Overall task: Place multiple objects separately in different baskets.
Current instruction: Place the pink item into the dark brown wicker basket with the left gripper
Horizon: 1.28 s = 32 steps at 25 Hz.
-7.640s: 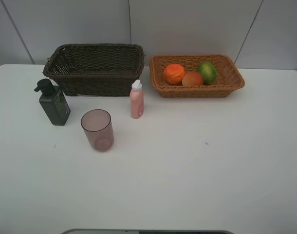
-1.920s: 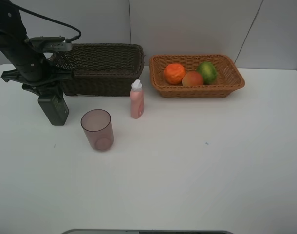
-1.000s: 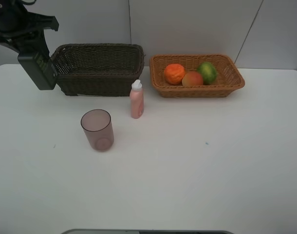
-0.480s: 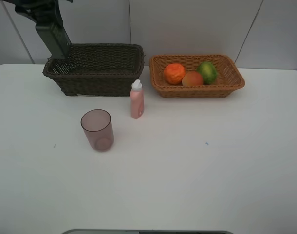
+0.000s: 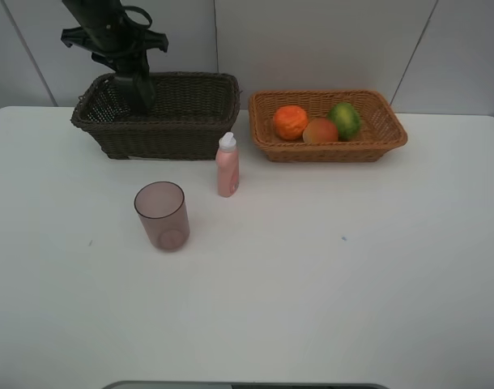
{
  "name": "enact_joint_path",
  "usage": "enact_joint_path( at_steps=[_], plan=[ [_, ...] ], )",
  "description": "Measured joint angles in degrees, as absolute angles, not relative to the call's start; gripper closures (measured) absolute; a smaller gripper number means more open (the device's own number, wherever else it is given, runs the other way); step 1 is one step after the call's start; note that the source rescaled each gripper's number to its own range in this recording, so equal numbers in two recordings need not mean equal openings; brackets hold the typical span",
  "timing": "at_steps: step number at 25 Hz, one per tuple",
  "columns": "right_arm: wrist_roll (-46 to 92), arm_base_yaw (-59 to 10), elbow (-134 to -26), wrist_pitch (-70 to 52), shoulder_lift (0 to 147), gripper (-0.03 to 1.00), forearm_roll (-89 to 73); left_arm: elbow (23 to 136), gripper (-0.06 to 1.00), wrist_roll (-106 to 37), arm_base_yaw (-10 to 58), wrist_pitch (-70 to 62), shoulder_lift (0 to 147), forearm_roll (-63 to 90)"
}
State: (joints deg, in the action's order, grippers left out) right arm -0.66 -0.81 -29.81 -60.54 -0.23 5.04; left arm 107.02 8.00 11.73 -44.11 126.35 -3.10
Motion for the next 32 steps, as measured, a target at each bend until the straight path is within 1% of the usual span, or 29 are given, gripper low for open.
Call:
enact_joint_path(
  at_steps=[8, 20, 21, 22, 23, 24, 25, 26, 28, 32],
  plan=[
    [-0.7, -0.8, -29.8, -60.5, -0.2, 0.04, 5.0, 107.1, 0.49, 8.1, 11.7, -42.5, 129.9, -0.4],
    [-0.7, -0.8, -29.8, -60.5, -0.2, 0.04, 5.0, 107.1, 0.49, 7.8, 11.7, -42.0, 131.3, 0.0],
    [-0.7, -0.8, -29.8, -60.5, -0.2, 0.04, 5.0, 107.1, 0.47, 7.5, 11.7, -42.0, 131.3, 0.0],
    [-0.7, -0.8, -29.8, -60.5, -0.2, 0.04, 5.0, 107.1, 0.41, 7.2, 11.7, -42.0, 131.3, 0.0],
    [-0.7, -0.8, -29.8, -60.5, -0.2, 0.04, 5.0, 107.1, 0.31, 7.1, 11.7, -42.0, 131.3, 0.0],
    [-0.7, -0.8, -29.8, -60.5, -0.2, 0.04, 5.0, 107.1, 0.18, 7.0, 11.7, -41.9, 131.3, 0.0],
    [-0.7, -0.8, -29.8, -60.5, -0.2, 0.04, 5.0, 107.1, 0.08, 7.0, 11.7, -41.9, 131.3, 0.0],
    [-0.7, -0.8, -29.8, -60.5, -0.2, 0.04, 5.0, 107.1, 0.03, 7.0, 11.7, -41.9, 131.3, 0.0],
    [-0.7, -0.8, -29.8, -60.5, -0.2, 0.04, 5.0, 107.1, -0.03, 6.9, 11.7, -41.9, 131.1, 0.0],
    [-0.7, -0.8, -29.8, -60.5, -0.2, 0.04, 5.0, 107.1, -0.04, 6.9, 11.7, -41.9, 129.4, 0.0]
  ],
)
